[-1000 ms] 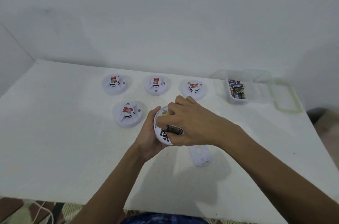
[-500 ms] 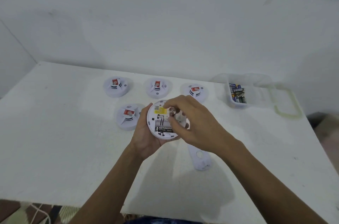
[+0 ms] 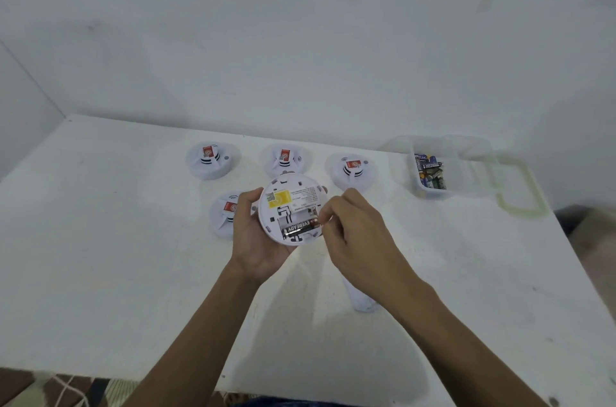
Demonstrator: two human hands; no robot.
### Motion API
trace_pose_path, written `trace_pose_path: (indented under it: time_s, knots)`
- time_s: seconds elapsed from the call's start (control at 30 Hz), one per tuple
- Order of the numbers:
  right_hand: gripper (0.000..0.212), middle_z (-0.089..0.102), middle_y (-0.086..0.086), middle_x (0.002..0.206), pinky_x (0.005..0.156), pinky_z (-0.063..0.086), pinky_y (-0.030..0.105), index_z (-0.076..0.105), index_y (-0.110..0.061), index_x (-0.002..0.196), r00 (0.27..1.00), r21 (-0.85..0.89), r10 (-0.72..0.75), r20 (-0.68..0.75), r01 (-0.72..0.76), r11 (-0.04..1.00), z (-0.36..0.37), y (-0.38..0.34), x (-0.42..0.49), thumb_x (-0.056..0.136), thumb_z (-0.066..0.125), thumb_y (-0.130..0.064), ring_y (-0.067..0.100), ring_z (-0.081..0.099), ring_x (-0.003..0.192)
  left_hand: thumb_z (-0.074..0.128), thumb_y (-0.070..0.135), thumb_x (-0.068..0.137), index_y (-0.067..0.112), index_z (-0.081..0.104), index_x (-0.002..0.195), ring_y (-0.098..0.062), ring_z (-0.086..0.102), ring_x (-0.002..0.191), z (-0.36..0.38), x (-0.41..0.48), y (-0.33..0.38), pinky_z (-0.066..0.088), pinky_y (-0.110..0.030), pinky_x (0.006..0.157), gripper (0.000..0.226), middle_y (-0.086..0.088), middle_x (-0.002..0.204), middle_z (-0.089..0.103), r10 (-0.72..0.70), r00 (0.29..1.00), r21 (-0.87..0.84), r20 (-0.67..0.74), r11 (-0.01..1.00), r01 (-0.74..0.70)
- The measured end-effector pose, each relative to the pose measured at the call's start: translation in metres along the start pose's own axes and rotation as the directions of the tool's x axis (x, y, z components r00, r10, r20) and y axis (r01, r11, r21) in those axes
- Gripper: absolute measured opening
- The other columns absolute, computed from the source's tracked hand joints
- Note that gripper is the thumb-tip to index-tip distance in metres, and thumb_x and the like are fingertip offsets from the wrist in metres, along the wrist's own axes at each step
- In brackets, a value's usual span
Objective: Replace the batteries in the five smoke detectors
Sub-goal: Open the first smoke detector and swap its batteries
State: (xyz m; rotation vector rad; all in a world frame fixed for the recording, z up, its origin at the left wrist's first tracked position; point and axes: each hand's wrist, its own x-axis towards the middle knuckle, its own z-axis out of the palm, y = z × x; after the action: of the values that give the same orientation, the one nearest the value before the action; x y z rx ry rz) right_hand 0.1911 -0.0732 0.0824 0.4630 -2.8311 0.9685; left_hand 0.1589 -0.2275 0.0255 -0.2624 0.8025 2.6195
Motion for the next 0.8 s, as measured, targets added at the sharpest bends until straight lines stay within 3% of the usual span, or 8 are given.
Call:
trace_pose_path:
  time_s: [0.23, 0.37, 0.47, 0.63, 0.7, 0.8]
  knots:
    - [0.013, 0.043, -0.004, 0.094, 0.062, 0.037, 0.004, 0.060, -0.012, 0.100, 0.994, 0.028, 0.112, -0.013, -0.112, 0.993, 0.008, -0.003, 0.000, 0.095, 0.055, -0.022, -0.001, 0.043, 0.064, 0.027, 0.046, 0.093, 0.020, 0.058, 0.128, -0.039, 0.044, 0.132, -0.005, 0.005, -0.005, 0.035, -0.051, 0.107, 0.053, -0.020, 0.145, 0.046, 0.051, 0.999, -0.005, 0.008, 0.999, -0.051]
    - [0.014, 0.048, -0.002, 0.096, 0.062, 0.039, 0.006, 0.061, -0.014, 0.099, 0.983, 0.037, 0.172, -0.065, -0.170, 0.985, 0.014, -0.009, 0.000, 0.094, 0.057, -0.026, 0.003, 0.048, 0.070, 0.029, 0.044, 0.094, 0.020, 0.051, 0.133, -0.039, 0.041, 0.134, -0.004, 0.006, -0.007, 0.032, -0.055, 0.109, 0.051, -0.021, 0.148, 0.040, 0.095, 0.996, -0.005, 0.003, 0.996, -0.095]
    - [0.016, 0.048, -0.003, 0.100, 0.061, 0.039, 0.008, 0.060, -0.015, 0.104, 0.973, 0.038, 0.218, -0.078, -0.216, 0.976, 0.018, -0.013, -0.001, 0.095, 0.056, -0.028, 0.006, 0.050, 0.079, 0.027, 0.042, 0.095, 0.021, 0.048, 0.134, -0.042, 0.040, 0.134, -0.001, 0.004, -0.008, 0.050, -0.051, 0.092, 0.049, -0.020, 0.147, 0.042, 0.110, 0.994, -0.030, 0.016, 0.994, -0.110]
    - [0.016, 0.049, -0.003, 0.102, 0.060, 0.037, 0.007, 0.058, -0.015, 0.102, 0.946, 0.078, 0.315, -0.082, -0.309, 0.948, 0.019, -0.017, 0.001, 0.094, 0.057, -0.029, 0.007, 0.049, 0.087, 0.030, 0.037, 0.092, 0.018, 0.047, 0.133, -0.042, 0.049, 0.126, 0.007, 0.000, -0.009, 0.053, -0.045, 0.079, 0.048, -0.020, 0.141, 0.048, 0.153, 0.987, -0.016, 0.041, 0.988, -0.152]
    - [0.017, 0.050, -0.002, 0.103, 0.059, 0.036, 0.008, 0.057, -0.014, 0.101, 0.936, 0.083, 0.345, -0.067, -0.339, 0.937, 0.019, -0.018, 0.003, 0.093, 0.057, -0.030, 0.007, 0.048, 0.087, 0.030, 0.036, 0.092, 0.018, 0.046, 0.134, -0.042, 0.049, 0.126, 0.007, 0.000, -0.009, 0.054, -0.045, 0.081, 0.048, -0.020, 0.142, 0.047, 0.184, 0.982, -0.007, 0.034, 0.983, -0.184]
    - [0.017, 0.053, -0.001, 0.103, 0.058, 0.038, 0.009, 0.057, -0.014, 0.099, 0.928, 0.121, 0.370, -0.047, -0.363, 0.924, 0.018, -0.021, 0.005, 0.092, 0.059, -0.029, 0.007, 0.049, 0.088, 0.028, 0.034, 0.093, 0.017, 0.045, 0.134, -0.045, 0.042, 0.132, 0.002, 0.002, -0.010, 0.045, -0.052, 0.099, 0.047, -0.023, 0.147, 0.040, 0.247, 0.969, 0.032, 0.025, 0.968, -0.248]
